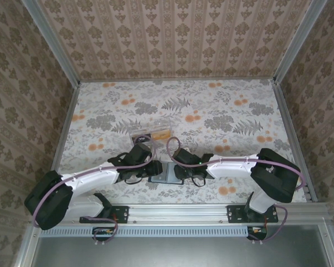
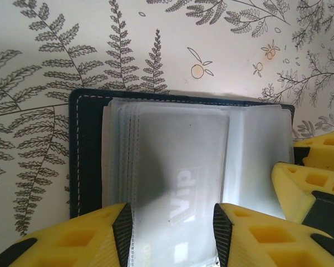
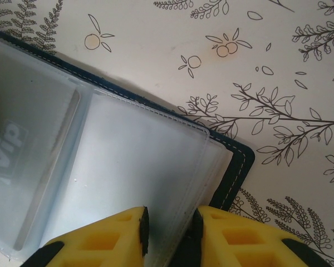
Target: Take the credit cards out of the card holder
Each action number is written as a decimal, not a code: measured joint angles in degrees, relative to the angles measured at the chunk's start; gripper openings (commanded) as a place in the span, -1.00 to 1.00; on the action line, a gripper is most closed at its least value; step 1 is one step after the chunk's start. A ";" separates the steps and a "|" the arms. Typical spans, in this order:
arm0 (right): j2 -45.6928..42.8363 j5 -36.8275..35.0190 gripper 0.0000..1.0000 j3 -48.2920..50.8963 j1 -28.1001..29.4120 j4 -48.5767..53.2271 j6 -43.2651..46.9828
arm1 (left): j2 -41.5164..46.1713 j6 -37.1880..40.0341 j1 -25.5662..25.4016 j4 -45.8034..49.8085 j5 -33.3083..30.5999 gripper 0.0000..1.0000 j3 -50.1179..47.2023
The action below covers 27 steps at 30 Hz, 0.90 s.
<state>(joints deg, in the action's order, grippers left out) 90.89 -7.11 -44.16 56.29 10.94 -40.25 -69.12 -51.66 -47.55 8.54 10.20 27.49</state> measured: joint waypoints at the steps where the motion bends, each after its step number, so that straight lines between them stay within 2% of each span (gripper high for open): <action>1: 0.02 0.00 -0.37 0.00 0.00 0.00 -0.02 | 0.20 0.13 -0.04 0.24 -0.15 -0.09 0.07; 23: 0.02 -0.02 -0.37 0.00 -0.04 0.02 -0.02 | -4.70 0.50 -3.54 -0.07 -1.01 -0.04 1.90; 27: 0.02 0.00 -0.36 0.00 -0.04 0.02 -0.02 | -4.52 0.52 -3.76 -0.11 -1.01 0.12 1.92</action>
<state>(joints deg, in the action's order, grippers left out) 90.91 -7.11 -44.16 56.25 10.96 -40.27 -73.65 -51.13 -51.31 8.43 9.19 29.41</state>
